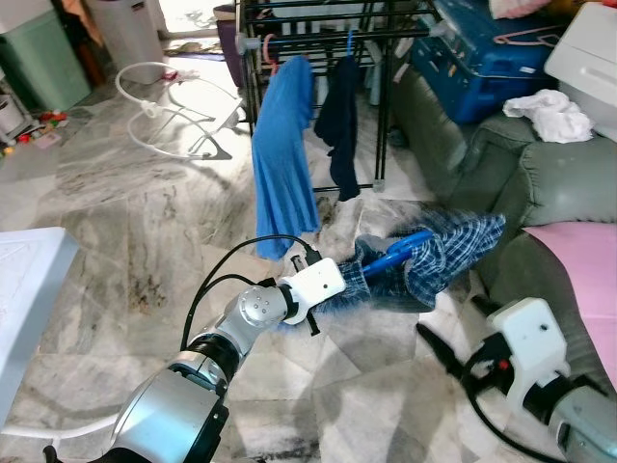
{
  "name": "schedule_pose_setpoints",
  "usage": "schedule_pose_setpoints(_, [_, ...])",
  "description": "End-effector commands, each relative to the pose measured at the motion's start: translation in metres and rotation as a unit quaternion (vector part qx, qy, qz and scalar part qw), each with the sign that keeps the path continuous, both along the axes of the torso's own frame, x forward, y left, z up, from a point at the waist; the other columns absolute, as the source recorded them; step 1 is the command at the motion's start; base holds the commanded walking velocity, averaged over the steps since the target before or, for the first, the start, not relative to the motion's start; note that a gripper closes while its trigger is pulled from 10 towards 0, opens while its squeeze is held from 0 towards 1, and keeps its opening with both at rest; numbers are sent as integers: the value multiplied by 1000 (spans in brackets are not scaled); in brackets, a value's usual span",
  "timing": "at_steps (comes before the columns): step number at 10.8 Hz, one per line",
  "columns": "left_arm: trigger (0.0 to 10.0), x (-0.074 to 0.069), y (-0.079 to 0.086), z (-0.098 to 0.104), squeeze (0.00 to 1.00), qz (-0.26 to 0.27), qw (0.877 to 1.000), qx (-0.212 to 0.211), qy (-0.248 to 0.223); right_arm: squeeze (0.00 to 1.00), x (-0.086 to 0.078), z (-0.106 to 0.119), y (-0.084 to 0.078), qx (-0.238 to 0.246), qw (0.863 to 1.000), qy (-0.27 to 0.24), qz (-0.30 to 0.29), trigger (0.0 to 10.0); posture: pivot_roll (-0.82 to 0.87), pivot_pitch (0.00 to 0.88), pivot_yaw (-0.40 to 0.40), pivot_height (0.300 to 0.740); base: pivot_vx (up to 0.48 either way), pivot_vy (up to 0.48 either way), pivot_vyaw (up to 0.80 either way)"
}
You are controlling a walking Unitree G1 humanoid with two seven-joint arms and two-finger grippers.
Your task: Hang hanger
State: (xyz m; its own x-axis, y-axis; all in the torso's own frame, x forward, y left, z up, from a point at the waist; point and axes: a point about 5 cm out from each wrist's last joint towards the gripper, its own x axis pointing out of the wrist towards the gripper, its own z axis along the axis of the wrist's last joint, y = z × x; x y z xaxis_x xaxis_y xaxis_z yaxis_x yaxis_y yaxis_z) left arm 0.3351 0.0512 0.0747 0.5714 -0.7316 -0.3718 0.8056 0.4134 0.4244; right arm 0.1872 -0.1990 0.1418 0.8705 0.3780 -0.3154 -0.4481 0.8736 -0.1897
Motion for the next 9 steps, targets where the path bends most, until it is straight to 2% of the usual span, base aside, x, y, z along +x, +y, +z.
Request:
schedule_pose_setpoints(1, [0,1,1,1,0,7,1000,-4,0,1000,-2,-1,2,-3,1000,2,10,10000,-139,65,16,740,0,0,0])
schedule_pose_setpoints(2, [0,2,1,2,0,5,1000,-5,0,1000,-3,-3,6,-10,1000,3,24,10000,-138,66,15,740,0,0,0])
schedule_pose_setpoints(4, [0,4,1,8,0,-21,1000,10,-16,1000,-9,-1,-1,-61,997,8,42,10000,-139,67,11,740,0,0,0])
schedule_pose_setpoints(5, [0,6,-1,18,0,-69,996,30,-39,1000,-17,3,-25,-124,992,16,31,10000,-142,68,10,740,0,0,0])
schedule_pose_setpoints(6, [0,6,-1,25,0,-109,991,48,-56,1000,-24,2,-37,-139,990,28,23,10000,-146,69,9,740,0,0,0])
schedule_pose_setpoints(7, [0,6,-1,28,0,-127,989,53,-59,1000,-29,0,-39,-147,988,38,24,10000,-148,72,12,740,0,0,0])
schedule_pose_setpoints(9, [0,2,0,32,0,-190,976,79,-71,1000,-35,-1,-38,-169,983,48,46,10000,-152,77,20,740,0,0,0])
